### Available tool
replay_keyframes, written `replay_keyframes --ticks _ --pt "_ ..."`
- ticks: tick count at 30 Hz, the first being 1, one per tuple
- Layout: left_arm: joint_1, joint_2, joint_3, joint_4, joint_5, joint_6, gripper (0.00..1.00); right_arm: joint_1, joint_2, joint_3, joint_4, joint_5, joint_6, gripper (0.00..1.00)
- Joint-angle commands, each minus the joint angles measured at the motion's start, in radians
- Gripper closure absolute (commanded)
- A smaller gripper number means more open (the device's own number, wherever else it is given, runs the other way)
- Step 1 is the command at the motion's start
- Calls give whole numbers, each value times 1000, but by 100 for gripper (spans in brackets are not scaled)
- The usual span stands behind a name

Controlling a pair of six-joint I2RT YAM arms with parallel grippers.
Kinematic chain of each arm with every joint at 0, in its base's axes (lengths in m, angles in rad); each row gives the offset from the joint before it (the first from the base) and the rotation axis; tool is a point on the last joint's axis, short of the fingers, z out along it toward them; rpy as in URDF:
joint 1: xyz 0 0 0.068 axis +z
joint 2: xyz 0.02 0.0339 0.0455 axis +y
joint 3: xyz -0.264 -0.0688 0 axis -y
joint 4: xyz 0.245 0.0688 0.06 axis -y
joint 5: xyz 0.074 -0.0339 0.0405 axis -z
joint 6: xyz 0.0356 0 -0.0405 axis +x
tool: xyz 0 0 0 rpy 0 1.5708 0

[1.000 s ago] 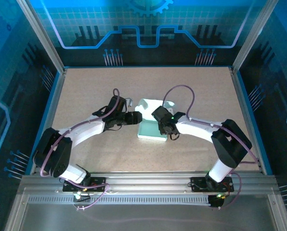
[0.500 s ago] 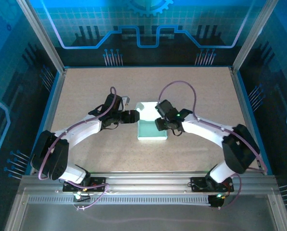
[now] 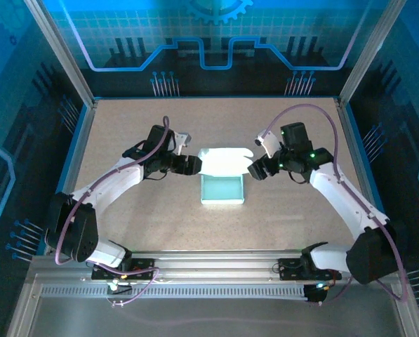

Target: Fold the paper box

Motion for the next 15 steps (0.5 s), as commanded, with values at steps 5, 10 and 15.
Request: replay_keyframes --ticks 5,10,15 --pt "8 1 29 -28 83 51 22 -49 156 104 -102 -211 -342 18" --pt "7 -4 22 -33 84 58 22 -61 294 225 -193 -247 -497 27" --pt "9 -15 8 -31 79 53 22 -78 427 369 -333 -292 -601 40"
